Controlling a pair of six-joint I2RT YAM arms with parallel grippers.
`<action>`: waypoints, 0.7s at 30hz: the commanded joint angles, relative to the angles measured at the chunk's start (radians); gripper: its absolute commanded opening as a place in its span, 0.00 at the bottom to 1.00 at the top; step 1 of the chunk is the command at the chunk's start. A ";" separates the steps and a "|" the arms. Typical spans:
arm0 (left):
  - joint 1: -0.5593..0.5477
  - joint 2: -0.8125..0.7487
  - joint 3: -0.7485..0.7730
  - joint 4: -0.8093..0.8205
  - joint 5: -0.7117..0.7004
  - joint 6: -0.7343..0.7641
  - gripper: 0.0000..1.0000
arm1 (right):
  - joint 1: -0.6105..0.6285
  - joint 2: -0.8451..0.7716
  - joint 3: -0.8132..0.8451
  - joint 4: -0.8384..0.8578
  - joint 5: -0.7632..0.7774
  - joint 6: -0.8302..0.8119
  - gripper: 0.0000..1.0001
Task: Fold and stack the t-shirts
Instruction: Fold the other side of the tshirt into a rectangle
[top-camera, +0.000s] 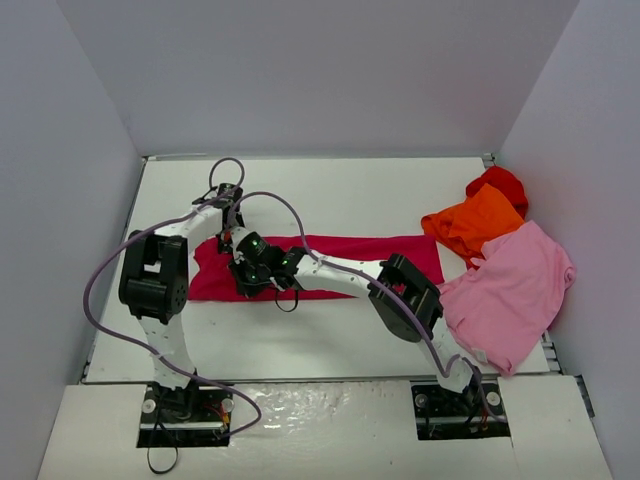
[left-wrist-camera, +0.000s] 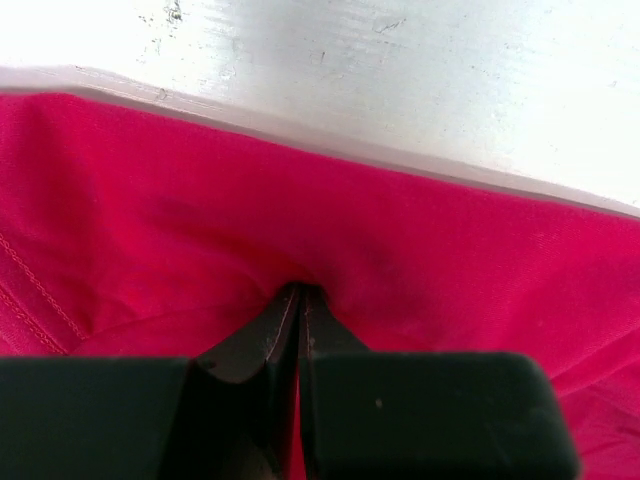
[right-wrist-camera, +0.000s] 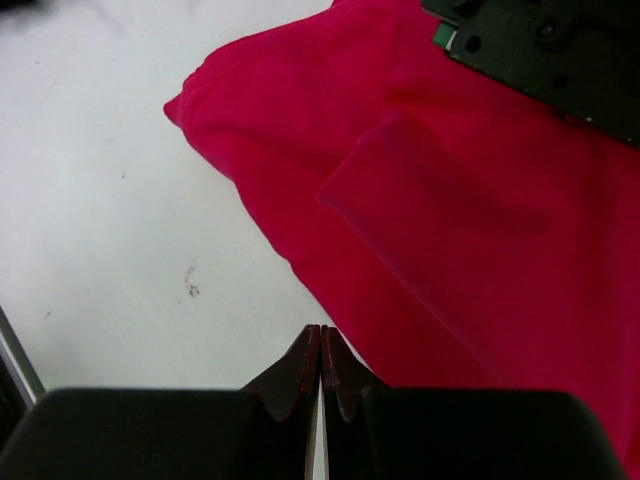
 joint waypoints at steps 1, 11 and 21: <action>-0.081 -0.083 -0.044 -0.058 -0.047 -0.011 0.00 | -0.040 0.066 0.095 0.029 0.059 -0.028 0.00; -0.081 -0.091 -0.062 -0.047 -0.022 -0.022 0.00 | -0.046 0.145 0.088 0.090 0.141 -0.110 0.00; -0.079 -0.074 -0.063 -0.035 0.009 -0.020 0.00 | -0.054 0.141 -0.003 0.100 0.159 -0.115 0.00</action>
